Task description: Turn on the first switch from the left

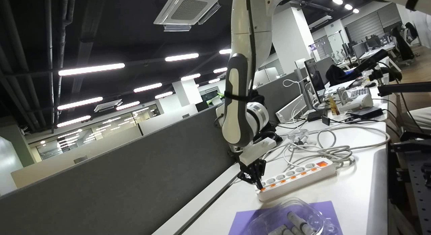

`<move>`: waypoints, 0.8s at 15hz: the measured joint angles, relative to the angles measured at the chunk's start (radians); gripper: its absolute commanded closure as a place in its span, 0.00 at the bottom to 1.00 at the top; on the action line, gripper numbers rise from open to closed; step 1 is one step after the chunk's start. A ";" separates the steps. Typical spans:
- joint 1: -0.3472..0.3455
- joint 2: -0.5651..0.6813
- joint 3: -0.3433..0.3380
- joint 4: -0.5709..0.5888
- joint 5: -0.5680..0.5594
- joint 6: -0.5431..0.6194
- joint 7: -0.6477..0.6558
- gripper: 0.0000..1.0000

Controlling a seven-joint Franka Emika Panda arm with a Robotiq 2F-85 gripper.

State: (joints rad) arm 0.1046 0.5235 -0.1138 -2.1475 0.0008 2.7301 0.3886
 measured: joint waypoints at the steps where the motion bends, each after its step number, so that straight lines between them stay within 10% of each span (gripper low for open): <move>1: -0.002 0.000 0.001 0.000 0.011 0.000 -0.001 1.00; 12: -0.040 0.013 0.017 0.000 0.109 0.000 -0.019 1.00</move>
State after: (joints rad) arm 0.0646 0.5370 -0.0971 -2.1476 0.1096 2.7297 0.3699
